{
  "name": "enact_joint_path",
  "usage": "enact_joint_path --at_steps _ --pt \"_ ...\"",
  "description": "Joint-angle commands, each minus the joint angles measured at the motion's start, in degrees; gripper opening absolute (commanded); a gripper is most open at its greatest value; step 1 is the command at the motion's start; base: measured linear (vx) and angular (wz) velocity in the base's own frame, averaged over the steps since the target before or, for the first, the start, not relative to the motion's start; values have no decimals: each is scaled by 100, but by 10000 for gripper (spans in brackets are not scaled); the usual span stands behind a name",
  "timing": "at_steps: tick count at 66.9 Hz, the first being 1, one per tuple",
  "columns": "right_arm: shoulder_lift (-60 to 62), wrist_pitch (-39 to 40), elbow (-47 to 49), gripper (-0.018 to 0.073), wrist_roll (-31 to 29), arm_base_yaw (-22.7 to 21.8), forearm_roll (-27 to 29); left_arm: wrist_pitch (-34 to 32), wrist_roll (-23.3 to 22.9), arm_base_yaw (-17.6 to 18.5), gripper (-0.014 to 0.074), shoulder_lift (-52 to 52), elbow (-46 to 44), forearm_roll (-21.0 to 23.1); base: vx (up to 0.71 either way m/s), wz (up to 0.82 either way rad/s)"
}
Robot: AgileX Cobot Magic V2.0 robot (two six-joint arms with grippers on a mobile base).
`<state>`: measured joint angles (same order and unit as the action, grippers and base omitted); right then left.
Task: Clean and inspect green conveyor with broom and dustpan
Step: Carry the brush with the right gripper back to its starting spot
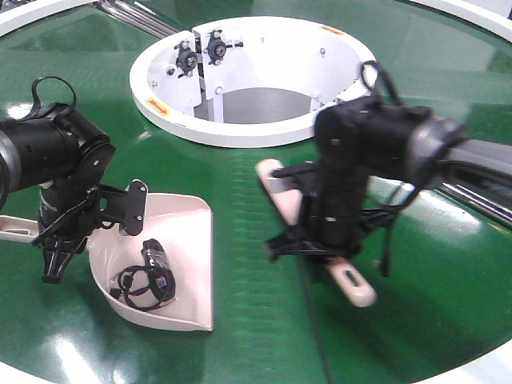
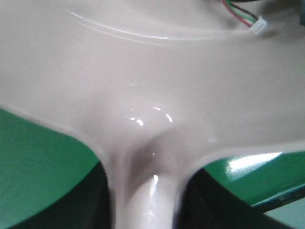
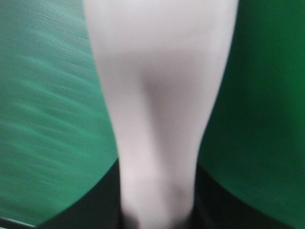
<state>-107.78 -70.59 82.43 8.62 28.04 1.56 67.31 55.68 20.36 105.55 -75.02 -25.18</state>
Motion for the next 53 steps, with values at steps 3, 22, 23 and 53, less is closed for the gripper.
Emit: enact_joint_path --at_steps 3,22,23,53 --pt "724 20 -490 -1 -356 -676 -156 -14 -60 44 -6 -269 -159 -47 0 0" --pt "1089 344 -1333 -1 -724 -1830 -156 -14 -60 44 -6 -269 -159 -47 0 0" --pt "1089 353 -1363 -1 -733 -1851 -156 -14 -60 44 -6 -269 -159 -47 0 0" --pt "1070 599 -1565 9 -755 -1862 -309 -14 -60 44 -6 -269 -159 -47 0 0"
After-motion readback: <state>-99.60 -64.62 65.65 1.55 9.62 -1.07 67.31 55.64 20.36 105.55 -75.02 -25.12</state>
